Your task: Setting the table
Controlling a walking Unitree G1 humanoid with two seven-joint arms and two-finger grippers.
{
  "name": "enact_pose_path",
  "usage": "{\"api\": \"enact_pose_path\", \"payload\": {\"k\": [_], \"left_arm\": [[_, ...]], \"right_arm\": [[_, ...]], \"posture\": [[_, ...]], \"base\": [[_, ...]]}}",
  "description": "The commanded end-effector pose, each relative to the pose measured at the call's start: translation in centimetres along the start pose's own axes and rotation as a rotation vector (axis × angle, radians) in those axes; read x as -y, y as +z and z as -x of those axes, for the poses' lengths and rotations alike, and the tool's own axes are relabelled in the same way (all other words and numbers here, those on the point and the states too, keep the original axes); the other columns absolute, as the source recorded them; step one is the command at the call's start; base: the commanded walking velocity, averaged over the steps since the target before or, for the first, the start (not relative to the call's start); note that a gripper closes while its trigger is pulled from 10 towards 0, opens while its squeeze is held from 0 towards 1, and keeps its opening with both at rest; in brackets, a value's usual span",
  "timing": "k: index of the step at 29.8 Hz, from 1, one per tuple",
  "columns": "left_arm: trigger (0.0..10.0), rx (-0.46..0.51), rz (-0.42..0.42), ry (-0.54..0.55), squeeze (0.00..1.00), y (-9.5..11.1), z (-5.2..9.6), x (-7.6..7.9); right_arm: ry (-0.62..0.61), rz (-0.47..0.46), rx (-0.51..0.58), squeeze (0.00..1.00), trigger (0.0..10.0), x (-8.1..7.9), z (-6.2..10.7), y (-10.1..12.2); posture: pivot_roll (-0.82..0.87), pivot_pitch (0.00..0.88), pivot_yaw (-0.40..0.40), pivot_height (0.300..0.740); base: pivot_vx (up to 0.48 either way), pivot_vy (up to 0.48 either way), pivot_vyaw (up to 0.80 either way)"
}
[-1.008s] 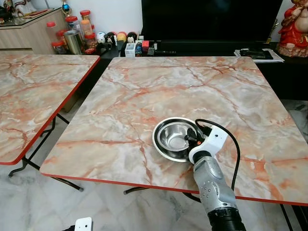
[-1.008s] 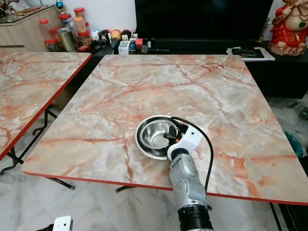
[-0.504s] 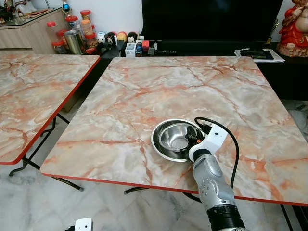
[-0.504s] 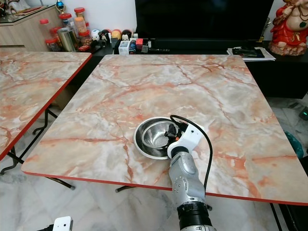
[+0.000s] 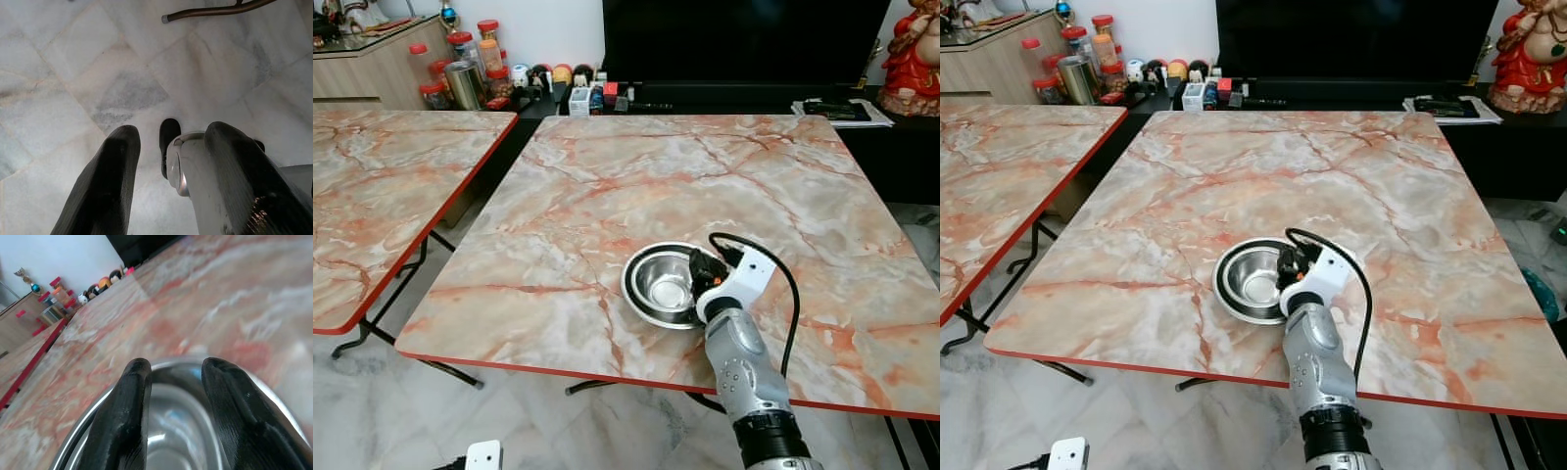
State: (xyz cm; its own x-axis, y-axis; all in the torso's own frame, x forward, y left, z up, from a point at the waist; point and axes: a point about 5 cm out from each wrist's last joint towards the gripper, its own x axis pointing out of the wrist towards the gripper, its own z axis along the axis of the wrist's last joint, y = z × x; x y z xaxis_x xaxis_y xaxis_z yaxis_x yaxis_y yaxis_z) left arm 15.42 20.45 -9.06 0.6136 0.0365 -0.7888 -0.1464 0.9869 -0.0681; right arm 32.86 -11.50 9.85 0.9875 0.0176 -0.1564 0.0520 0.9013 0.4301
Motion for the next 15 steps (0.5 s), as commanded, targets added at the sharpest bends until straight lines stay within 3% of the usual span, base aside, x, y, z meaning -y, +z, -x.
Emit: {"api": "enact_pose_path", "payload": {"k": [1,5,10,15], "left_arm": [[10.0,-0.010,0.003,0.009,0.00,0.2,-0.1,-0.3],[10.0,-0.005,0.006,0.005,0.00,0.6,-0.2,-0.3],[10.0,0.003,0.004,-0.001,0.00,1.1,-0.4,-0.1],[10.0,0.020,-0.006,-0.005,0.00,1.8,-0.5,0.1]], "right_arm": [[0.020,0.088,0.067,0.00,10.0,-1.0,-0.3,1.8],[0.014,0.219,0.109,0.00,10.0,-1.2,-0.4,3.0],[0.045,0.245,0.163,0.00,10.0,-2.0,-0.5,4.3],[0.159,0.288,0.257,0.00,10.0,-3.9,-0.3,5.2]], "posture": [[0.08,0.000,0.061,0.740],[0.07,0.000,0.064,0.740],[0.07,0.000,0.070,0.740],[0.06,0.000,0.070,0.740]], "base": [[0.000,0.000,0.00],[0.000,0.000,0.00],[0.000,0.000,0.00],[0.000,0.000,0.00]]}}
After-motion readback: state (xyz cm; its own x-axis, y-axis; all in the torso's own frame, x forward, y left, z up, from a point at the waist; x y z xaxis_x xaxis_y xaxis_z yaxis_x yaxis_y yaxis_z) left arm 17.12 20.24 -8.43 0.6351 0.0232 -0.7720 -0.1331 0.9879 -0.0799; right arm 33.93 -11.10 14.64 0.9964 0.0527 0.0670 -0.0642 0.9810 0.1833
